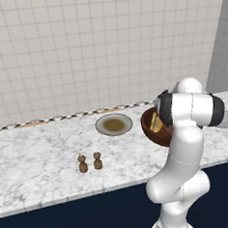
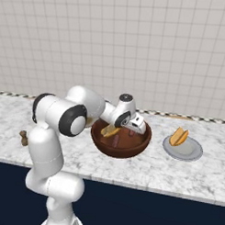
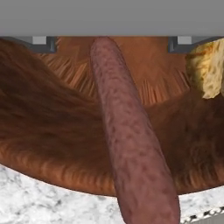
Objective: Place one bun and one sausage from the bowl on each plate.
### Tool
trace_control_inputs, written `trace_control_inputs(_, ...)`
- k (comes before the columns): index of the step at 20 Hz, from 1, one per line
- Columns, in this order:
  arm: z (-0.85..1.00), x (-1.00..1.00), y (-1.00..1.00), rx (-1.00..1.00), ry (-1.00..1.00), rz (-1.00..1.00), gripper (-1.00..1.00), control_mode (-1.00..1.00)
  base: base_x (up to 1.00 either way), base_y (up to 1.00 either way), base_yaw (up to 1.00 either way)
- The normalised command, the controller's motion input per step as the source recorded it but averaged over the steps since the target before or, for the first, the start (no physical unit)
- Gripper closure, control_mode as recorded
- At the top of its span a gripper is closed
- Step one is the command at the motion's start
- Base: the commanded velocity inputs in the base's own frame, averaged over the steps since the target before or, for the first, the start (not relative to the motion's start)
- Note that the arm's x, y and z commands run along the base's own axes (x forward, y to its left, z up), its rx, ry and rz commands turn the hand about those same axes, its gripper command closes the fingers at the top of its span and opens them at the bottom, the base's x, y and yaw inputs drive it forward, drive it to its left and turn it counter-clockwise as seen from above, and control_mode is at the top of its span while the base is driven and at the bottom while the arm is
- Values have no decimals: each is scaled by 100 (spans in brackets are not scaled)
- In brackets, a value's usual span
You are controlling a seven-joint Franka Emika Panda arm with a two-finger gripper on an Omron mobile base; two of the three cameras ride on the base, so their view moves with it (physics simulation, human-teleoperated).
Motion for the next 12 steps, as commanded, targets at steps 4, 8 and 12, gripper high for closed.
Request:
trace_control_inputs(4, -17, 1, 0, 0, 0, 1, -100, -100, 0, 0, 0)
trace_control_inputs(8, -14, 4, 0, 0, 0, 1, -100, -100, 0, 0, 0)
trace_control_inputs(12, -16, 12, 0, 0, 0, 0, -100, -100, 0, 0, 0)
